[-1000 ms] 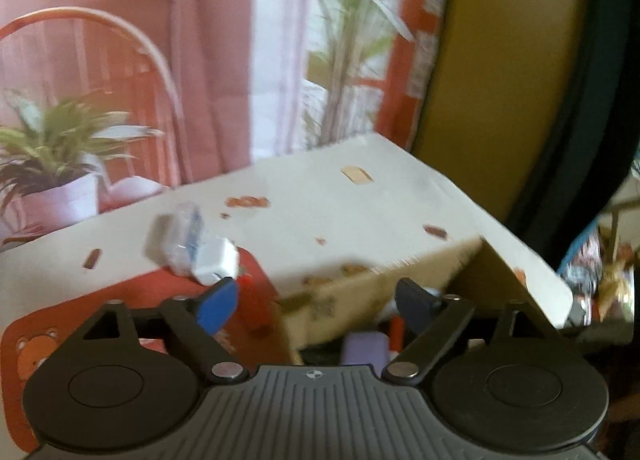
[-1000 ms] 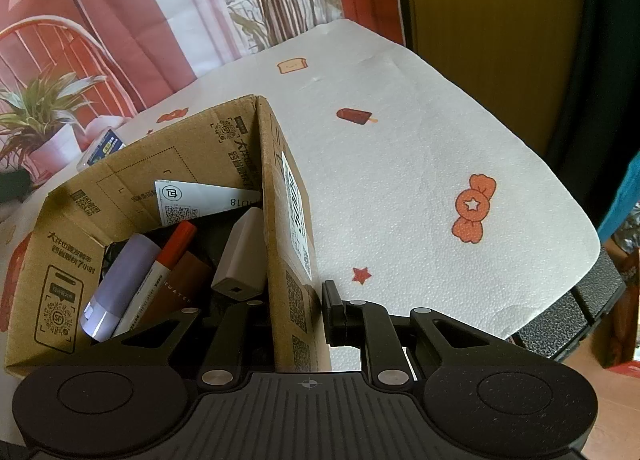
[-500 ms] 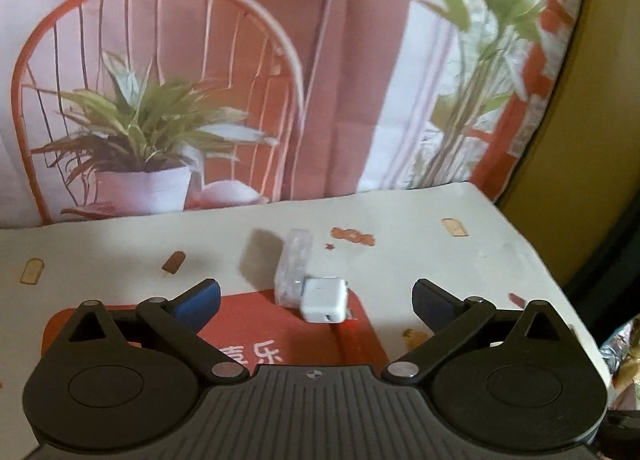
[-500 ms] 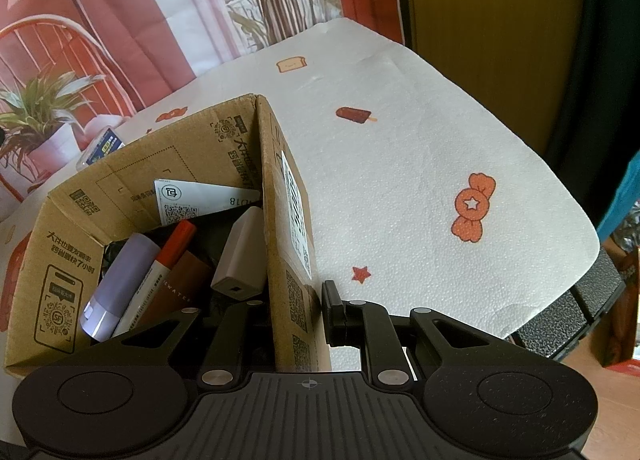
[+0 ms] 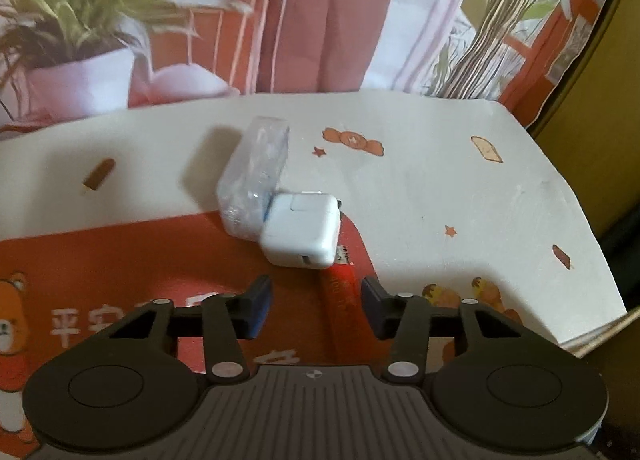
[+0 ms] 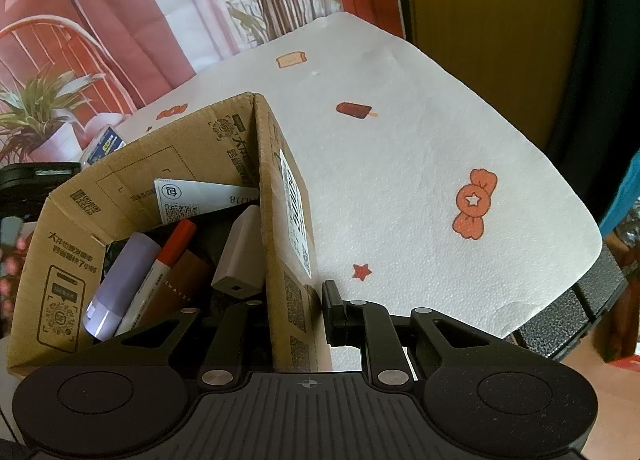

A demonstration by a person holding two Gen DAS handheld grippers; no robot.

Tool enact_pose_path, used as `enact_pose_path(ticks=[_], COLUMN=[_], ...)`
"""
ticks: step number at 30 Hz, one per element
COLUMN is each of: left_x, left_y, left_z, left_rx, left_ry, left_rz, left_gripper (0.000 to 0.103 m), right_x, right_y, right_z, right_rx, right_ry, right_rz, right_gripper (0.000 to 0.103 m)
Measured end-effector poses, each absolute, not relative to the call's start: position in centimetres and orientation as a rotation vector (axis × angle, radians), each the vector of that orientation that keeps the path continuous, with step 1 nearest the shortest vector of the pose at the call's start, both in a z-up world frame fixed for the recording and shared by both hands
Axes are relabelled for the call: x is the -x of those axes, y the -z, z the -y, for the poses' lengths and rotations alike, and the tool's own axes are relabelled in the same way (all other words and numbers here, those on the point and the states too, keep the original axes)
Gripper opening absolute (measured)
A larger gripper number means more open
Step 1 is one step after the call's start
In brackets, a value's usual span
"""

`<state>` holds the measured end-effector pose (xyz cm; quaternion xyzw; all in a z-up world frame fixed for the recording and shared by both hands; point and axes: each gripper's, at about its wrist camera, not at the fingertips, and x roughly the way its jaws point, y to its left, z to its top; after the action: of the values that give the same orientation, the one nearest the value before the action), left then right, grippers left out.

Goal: Organize rigid objects
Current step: 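Move the left tool over the red lighter on the mat, then close the left gripper around the red lighter, then lift the lighter with the left gripper and carry it toward the box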

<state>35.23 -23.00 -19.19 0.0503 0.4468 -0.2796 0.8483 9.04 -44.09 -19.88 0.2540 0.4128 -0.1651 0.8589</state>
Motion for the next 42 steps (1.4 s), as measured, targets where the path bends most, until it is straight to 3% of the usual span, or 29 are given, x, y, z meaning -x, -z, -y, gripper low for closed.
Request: enact_pose_path(ticks=[4, 17, 20, 42], left_x=[-35.7, -35.0, -35.0, -32.4], left_y=[20.4, 20.8, 20.8, 20.9], left_z=[23.6, 24.6, 24.5, 18.0], left_rx=[-0.093, -0.116, -0.114, -0.090], left_ry=[0.588, 0.643, 0.649, 0.647], left_rz=[-0.966, -0.946, -0.946, -0.967], left_gripper=[0.042, 0.042, 0.026, 0.023], right_x=[-9.1, -9.1, -9.1, -9.5], right_y=[19.9, 19.9, 19.9, 20.1], right_z=[44.1, 44.1, 44.1, 44.2], right_rx=[-0.535, -0.537, -0.536, -0.541], right_ry=[0.346, 0.346, 0.346, 0.326], right_rz=[-0.868, -0.870, -0.870, -0.864], right_gripper=[0.016, 0.016, 0.016, 0.019])
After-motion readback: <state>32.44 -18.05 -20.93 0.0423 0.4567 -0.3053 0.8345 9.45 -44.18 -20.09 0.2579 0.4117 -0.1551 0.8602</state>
